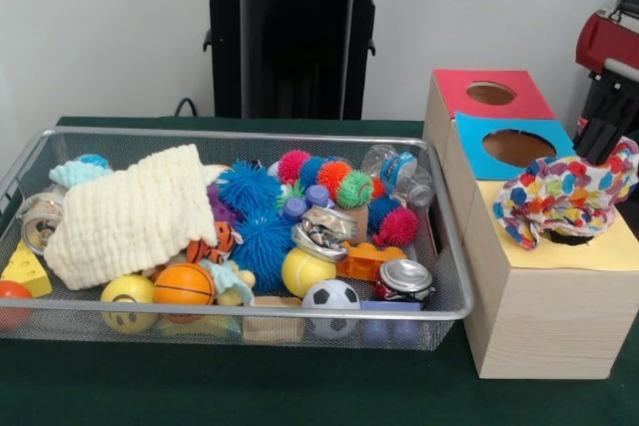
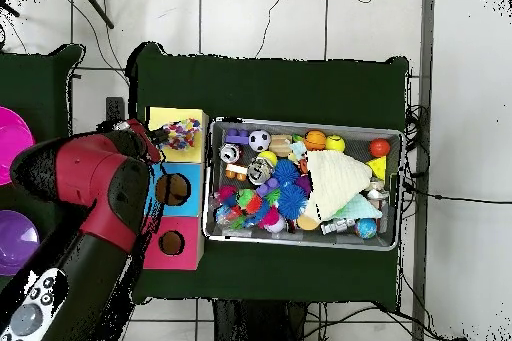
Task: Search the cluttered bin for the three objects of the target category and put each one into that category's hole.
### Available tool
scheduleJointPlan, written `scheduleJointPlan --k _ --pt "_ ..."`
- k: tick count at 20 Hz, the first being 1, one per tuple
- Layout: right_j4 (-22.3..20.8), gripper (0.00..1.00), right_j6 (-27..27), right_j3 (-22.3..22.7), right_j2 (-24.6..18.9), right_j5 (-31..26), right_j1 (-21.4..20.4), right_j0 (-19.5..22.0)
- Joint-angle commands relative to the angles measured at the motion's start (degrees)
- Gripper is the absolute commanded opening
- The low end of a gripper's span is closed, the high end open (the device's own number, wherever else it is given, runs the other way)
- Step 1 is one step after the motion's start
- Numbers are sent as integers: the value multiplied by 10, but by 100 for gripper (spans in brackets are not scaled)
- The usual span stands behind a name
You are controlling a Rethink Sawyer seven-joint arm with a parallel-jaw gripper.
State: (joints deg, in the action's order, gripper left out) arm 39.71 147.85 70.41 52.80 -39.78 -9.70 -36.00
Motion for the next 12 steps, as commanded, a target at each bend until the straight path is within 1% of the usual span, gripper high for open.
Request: scheduleJointPlan --k 1,5,12 --pt "22 0 162 -7 -59 15 20 24" --pt "21 0 148 1 -70 34 18 31" --pt "22 0 156 -7 -63 27 18 30"
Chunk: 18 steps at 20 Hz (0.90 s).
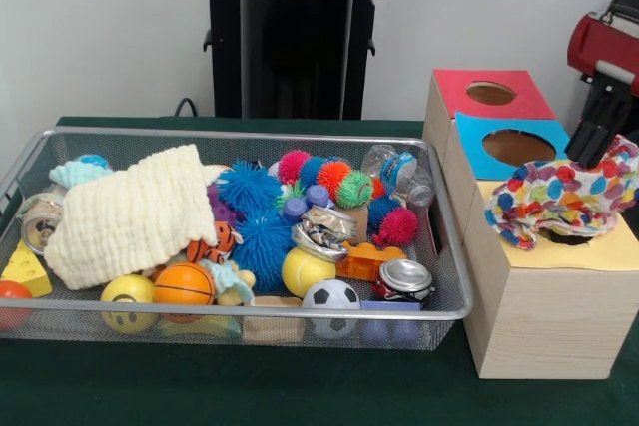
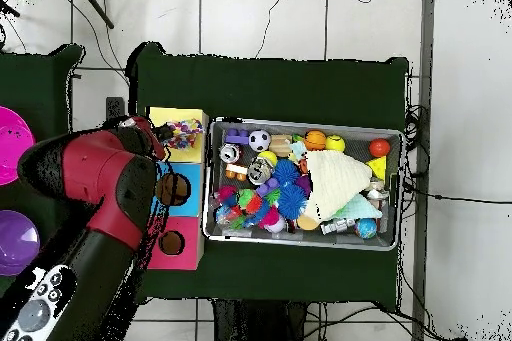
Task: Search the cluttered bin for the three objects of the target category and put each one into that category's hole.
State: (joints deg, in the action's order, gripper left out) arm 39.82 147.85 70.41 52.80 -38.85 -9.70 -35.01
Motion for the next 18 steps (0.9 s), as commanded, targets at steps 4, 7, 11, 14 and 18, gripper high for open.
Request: scheduleJointPlan --k 4,7,11,14,18 --pt "19 0 145 -7 -68 35 21 28" --pt "19 0 143 -7 -73 37 21 30" --pt "21 0 147 -16 -72 40 31 34" --pt "28 0 149 -25 -81 57 39 40" --pt "31 0 140 -30 -91 68 36 39"
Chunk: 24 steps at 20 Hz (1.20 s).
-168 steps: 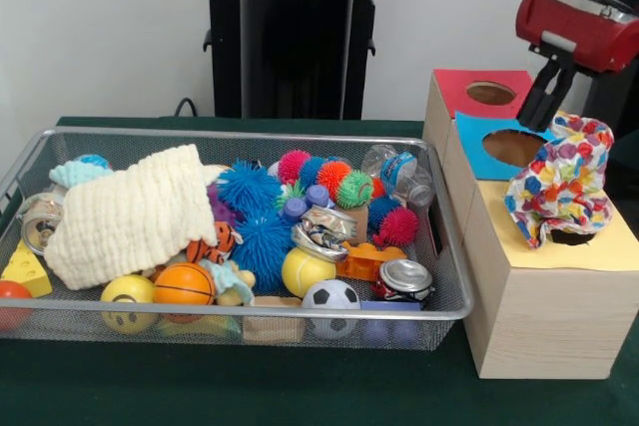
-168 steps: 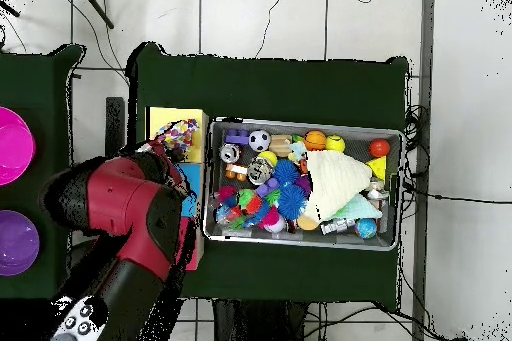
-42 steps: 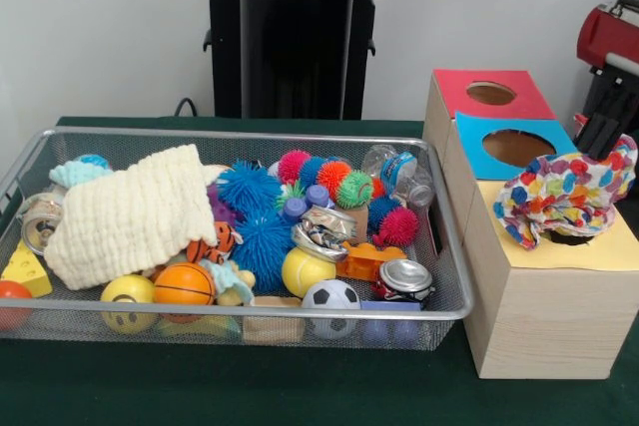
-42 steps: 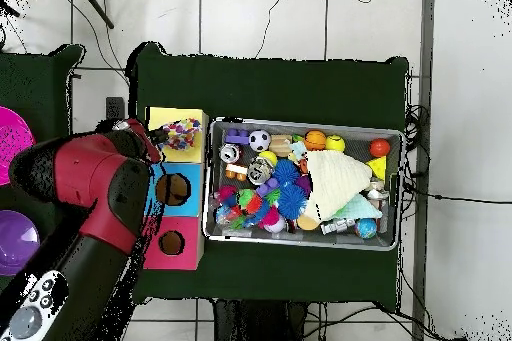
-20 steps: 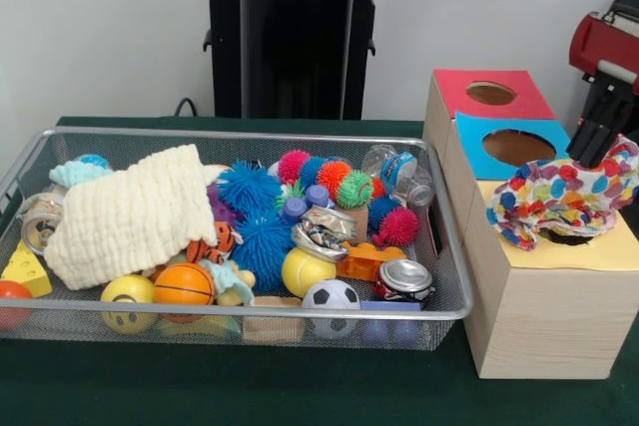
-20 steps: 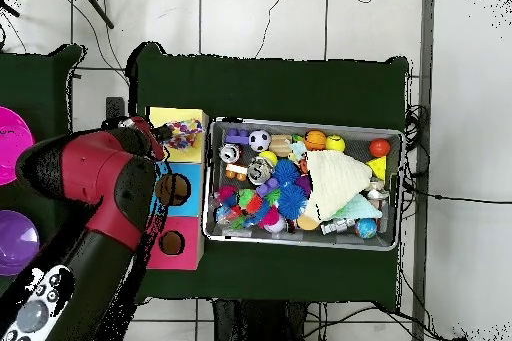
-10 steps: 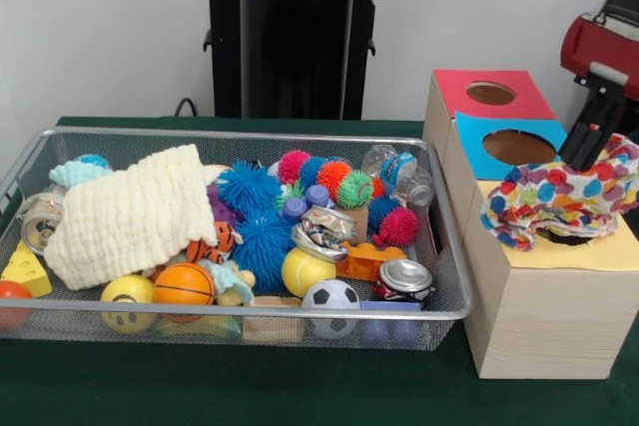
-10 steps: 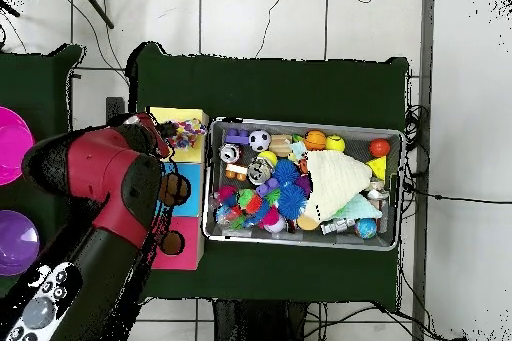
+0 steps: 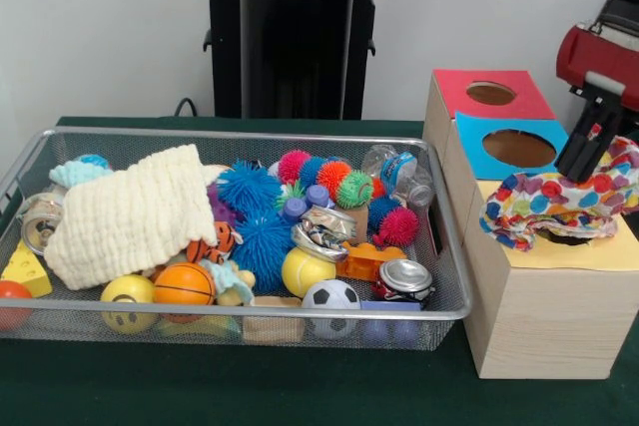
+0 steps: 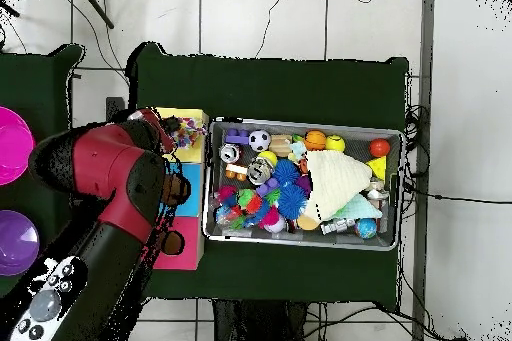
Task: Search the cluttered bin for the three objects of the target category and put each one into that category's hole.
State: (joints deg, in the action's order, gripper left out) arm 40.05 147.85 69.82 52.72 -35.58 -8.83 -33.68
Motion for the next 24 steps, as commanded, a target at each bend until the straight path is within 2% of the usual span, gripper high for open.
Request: scheduleJointPlan --k 1,6,17,24 --pt "27 0 133 -25 -94 35 26 26" --pt "15 0 94 -33 -118 24 18 26" --pt "-11 0 82 -49 -103 -7 36 14" --pt "-21 0 99 -44 -74 -31 52 1"
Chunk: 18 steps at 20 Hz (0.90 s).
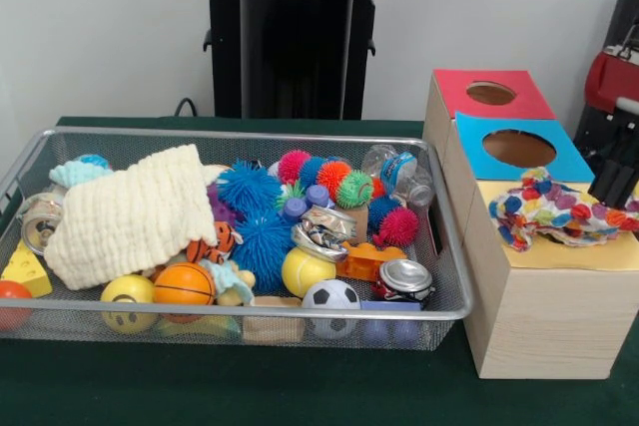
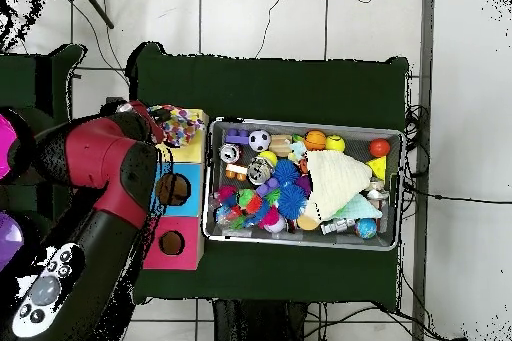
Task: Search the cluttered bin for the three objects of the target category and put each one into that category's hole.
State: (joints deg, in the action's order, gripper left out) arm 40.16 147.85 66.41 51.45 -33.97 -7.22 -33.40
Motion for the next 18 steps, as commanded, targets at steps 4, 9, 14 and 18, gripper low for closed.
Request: scheduleJointPlan --k 4,9,14,18 --pt "-29 0 93 1 -54 -52 32 -5" --pt "-33 0 86 22 -54 -47 28 -10" --pt "-37 0 86 42 -51 -39 28 -18" --pt "-41 0 85 59 -48 -39 24 -24"
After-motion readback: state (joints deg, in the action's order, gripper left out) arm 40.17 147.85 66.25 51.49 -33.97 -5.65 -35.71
